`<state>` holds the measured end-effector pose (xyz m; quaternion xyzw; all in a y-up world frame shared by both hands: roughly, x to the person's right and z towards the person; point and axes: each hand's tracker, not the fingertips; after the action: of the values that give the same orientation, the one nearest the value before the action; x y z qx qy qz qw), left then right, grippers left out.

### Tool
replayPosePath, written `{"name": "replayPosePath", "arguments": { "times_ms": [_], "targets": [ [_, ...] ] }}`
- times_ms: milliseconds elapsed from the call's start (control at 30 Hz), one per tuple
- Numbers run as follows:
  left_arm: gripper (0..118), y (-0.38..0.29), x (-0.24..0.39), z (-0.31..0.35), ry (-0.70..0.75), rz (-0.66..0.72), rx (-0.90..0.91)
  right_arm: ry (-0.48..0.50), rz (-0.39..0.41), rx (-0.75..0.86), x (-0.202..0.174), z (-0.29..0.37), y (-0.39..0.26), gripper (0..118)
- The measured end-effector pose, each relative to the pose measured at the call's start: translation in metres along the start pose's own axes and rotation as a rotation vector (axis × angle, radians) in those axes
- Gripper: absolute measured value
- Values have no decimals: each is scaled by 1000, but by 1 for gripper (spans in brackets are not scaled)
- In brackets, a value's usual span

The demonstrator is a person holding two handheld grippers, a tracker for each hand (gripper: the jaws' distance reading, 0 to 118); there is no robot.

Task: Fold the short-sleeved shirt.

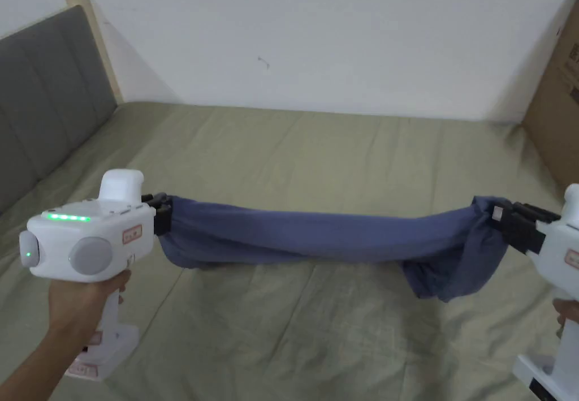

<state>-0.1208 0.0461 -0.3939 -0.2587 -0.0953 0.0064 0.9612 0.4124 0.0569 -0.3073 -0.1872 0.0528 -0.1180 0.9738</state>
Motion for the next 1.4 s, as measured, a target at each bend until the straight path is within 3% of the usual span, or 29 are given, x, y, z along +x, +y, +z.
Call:
{"name": "replayPosePath", "arguments": {
  "times_ms": [500, 567, 833, 933, 1067, 1133, 1200, 1267, 1333, 1400],
  "targets": [
    [2, -167, -20, 82, 61, 102, -227, -1, -32, -251, -24, 132, -159, 1],
    [2, -187, -24, 84, 69, 117, -264, -9, -77, -299, -17, 136, -181, 1],
    [2, -245, -25, 80, 111, 139, -407, -97, -119, -477, -25, 133, -249, 1],
    [2, -257, -22, 74, 109, 146, -469, -166, -114, -557, -25, 125, -264, 1],
    [3, -249, -19, 76, 113, 148, -495, -183, -97, -559, -27, 123, -259, 1],
    [14, -241, -20, 76, 90, 174, -548, -205, -63, -549, -31, 125, -250, 15],
    [40, -232, -20, 80, 59, 222, -594, -209, -27, -520, -37, 128, -230, 52],
    [57, -217, -20, 90, 4, 253, -561, -199, -3, -454, -41, 132, -207, 95],
    [62, -196, -13, 103, -42, 263, -481, -191, 3, -361, -40, 135, -181, 98],
    [70, -167, 0, 119, 11, 246, -352, -202, 25, -272, -45, 139, -150, 98]
  ]
}}
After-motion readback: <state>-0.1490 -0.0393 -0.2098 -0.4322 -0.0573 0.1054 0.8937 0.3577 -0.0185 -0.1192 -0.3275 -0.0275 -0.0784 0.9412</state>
